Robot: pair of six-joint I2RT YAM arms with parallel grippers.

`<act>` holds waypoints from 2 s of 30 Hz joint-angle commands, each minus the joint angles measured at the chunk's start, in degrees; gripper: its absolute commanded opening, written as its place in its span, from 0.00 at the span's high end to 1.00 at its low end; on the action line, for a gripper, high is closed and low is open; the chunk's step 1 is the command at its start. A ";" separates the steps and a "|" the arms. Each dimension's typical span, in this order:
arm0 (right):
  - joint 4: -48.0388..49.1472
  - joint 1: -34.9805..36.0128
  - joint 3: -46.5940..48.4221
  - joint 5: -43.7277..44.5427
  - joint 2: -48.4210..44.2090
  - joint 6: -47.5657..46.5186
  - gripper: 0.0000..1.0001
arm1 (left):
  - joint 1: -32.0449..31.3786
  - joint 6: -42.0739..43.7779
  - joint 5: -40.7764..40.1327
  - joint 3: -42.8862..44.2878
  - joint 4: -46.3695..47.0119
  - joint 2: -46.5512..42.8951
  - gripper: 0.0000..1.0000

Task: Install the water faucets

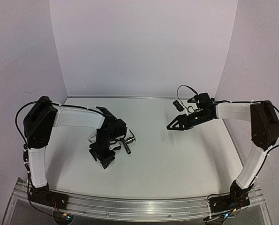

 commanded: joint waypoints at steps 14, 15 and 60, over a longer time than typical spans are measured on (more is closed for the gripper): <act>0.38 -0.07 -0.23 -0.99 -0.87 -1.15 0.13 | 0.32 -1.27 -3.39 5.02 4.11 -6.87 0.14; 0.40 -0.04 -0.20 -0.91 -0.93 -1.22 0.13 | 0.47 -1.46 -4.15 5.50 4.96 -8.08 0.11; 0.53 -1.92 -0.89 3.10 -5.70 -2.19 0.13 | 4.32 10.11 2.56 32.09 15.16 17.95 0.51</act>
